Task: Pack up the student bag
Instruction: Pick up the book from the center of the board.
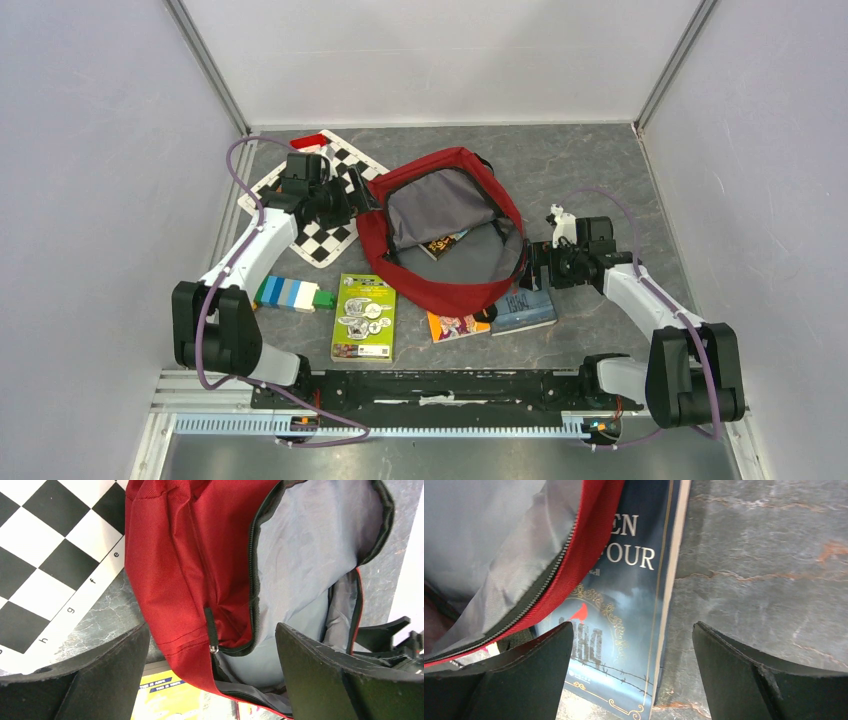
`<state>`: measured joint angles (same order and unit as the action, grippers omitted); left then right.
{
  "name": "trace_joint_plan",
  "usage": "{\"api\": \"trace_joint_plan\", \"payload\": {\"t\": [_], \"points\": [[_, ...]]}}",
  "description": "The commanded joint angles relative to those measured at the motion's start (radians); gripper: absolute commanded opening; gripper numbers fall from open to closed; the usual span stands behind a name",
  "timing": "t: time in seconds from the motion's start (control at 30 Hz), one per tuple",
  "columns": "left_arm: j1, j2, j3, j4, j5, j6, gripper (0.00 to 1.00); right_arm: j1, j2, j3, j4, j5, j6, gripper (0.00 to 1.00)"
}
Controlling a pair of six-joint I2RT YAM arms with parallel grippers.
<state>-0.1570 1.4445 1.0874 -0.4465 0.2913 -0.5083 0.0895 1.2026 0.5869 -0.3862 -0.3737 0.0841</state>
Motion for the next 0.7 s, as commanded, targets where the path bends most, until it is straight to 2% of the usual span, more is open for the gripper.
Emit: {"api": "trace_joint_plan", "payload": {"t": [0.0,0.2,0.3,0.47,0.67], "points": [[0.005,-0.008,0.081,-0.003,0.023,-0.05,1.0,-0.005,0.033,0.003,0.018,-0.151,-0.062,0.92],[0.004,0.001,0.042,0.028,0.011,-0.116,1.0,-0.017,0.087,-0.001,-0.019,-0.227,-0.133,0.91],[0.002,0.015,0.019,0.065,0.024,-0.119,1.0,-0.017,0.115,-0.012,0.01,-0.289,-0.11,0.9],[-0.014,0.111,0.018,0.14,0.16,-0.17,0.87,-0.022,0.226,0.054,-0.036,-0.333,-0.058,0.8],[-0.088,0.181,-0.004,0.199,0.152,-0.187,0.74,-0.022,0.278,0.049,-0.007,-0.357,-0.043,0.7]]}}
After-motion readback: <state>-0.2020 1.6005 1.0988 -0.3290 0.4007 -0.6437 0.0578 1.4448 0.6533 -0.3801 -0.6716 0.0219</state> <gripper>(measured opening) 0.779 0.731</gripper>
